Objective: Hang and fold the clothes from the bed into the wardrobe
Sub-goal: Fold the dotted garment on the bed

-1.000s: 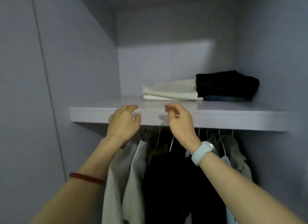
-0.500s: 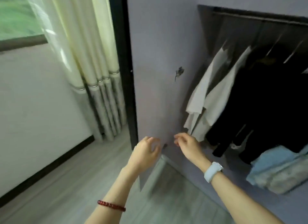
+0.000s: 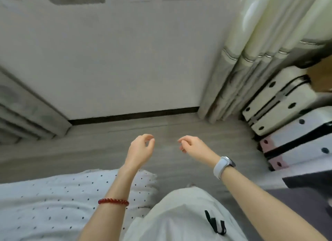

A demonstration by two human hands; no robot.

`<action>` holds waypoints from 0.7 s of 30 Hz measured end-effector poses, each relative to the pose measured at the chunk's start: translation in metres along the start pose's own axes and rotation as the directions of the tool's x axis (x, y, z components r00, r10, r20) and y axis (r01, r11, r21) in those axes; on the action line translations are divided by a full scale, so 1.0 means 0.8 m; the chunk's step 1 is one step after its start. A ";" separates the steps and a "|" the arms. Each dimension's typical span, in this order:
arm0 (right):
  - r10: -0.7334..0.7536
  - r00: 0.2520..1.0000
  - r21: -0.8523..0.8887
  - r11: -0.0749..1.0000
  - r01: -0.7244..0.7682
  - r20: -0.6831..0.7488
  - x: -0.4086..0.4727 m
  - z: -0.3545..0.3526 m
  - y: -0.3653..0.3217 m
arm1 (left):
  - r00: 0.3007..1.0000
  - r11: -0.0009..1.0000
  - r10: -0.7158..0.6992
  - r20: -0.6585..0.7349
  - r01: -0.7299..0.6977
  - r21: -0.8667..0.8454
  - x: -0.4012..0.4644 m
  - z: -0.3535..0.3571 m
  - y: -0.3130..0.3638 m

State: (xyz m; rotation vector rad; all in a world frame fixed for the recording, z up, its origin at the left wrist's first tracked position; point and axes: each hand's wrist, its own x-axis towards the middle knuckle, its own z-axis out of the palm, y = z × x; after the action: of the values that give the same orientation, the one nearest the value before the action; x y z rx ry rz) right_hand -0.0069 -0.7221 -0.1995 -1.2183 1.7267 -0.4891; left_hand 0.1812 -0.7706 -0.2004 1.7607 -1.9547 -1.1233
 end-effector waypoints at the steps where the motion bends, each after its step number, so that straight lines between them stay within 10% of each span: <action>1: -0.018 0.999 -0.040 0.999 0.020 0.044 0.028 0.006 -0.018 | 0.998 0.998 -0.053 -0.046 0.051 -0.030 0.012 -0.014 -0.017; 16: -0.267 0.820 -0.232 0.874 0.428 0.507 0.416 0.073 -0.320 | 0.706 0.852 -0.515 -0.486 0.360 -0.380 0.249 -0.233 -0.094; 21: -0.316 0.651 -0.211 0.772 0.599 0.690 0.455 0.158 -0.430 | 0.492 0.787 -0.616 -0.615 0.425 -0.448 0.245 -0.319 -0.138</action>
State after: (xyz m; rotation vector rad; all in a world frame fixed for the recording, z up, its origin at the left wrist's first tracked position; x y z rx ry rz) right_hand 0.2524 -1.1684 -0.1717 -1.9167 0.9309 0.0426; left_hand 0.3871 -1.0392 -0.1652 2.2498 -0.7554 -0.5469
